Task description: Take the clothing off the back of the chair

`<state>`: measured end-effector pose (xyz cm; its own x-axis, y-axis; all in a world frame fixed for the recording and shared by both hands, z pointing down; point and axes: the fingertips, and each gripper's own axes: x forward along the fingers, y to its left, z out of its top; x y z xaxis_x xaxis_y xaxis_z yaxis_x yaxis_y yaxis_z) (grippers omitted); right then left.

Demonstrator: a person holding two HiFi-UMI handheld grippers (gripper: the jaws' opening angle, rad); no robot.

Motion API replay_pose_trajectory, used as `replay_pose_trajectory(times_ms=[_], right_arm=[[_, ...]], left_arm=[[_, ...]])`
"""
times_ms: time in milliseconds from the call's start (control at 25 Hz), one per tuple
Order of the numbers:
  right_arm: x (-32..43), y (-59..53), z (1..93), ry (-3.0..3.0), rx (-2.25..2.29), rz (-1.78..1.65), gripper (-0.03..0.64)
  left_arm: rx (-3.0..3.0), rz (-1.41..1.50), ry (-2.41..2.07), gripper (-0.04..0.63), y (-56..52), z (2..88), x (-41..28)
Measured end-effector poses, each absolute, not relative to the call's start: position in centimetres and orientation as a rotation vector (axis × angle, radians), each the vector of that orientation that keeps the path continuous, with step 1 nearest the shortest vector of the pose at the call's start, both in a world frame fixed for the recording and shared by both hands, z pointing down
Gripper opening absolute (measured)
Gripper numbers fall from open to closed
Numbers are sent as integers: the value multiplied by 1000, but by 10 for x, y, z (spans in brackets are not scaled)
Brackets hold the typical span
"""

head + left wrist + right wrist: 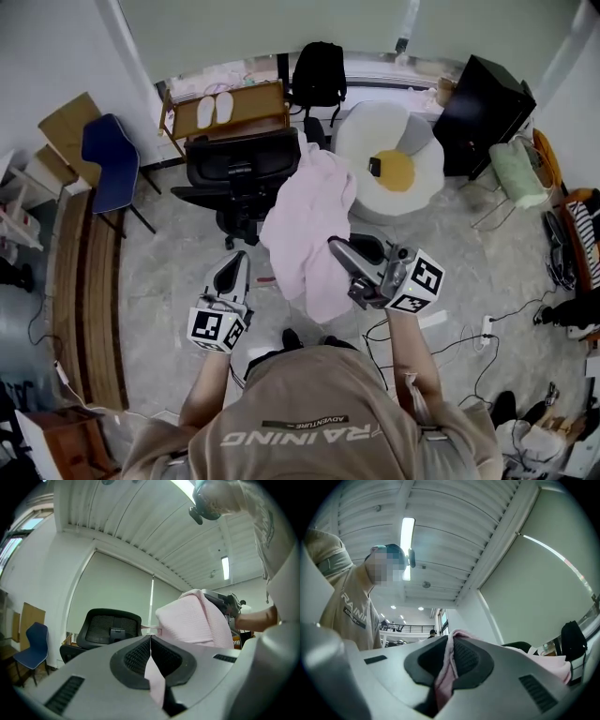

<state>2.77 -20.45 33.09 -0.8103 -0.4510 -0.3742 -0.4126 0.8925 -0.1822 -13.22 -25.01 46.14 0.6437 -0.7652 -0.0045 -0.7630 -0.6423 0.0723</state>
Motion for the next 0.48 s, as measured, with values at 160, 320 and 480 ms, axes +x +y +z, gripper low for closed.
replay_pose_trajectory(times_ms=[160,320,480], right_arm=[[34,-184,330,2640,-568,-151,46],[42,-155,329,2644,-505,-181,46],[56,-126,318,2587,-411,-209,46]], left_arm=[[2767,-47,-1376,14,-227,458,-129],[2706,-51,-1428,14,-189,461,-119],[2657,-26,-1473,14,-149,470,-109]])
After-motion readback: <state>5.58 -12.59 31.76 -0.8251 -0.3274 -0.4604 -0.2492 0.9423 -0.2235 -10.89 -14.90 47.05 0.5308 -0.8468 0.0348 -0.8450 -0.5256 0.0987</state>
